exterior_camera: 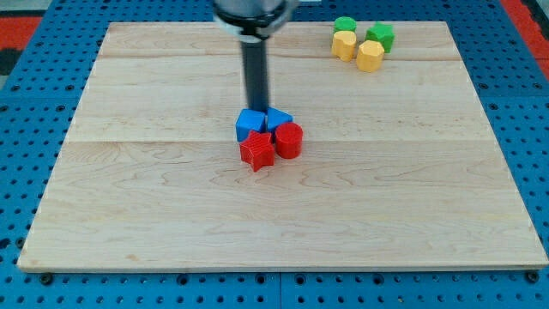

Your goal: Move the triangle towards top

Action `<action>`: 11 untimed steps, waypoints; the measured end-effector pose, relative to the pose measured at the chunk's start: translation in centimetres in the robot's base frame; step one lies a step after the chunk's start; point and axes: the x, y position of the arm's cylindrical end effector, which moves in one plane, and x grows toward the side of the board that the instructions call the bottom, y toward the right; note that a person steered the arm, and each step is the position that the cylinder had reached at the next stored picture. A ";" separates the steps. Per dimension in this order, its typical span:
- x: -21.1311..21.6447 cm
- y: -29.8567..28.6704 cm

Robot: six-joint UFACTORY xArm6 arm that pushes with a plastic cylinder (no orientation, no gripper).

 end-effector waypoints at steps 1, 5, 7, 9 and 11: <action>-1.5 8.3; 1.6 2.5; -0.7 2.2; -2.5 7.4; -8.1 26.9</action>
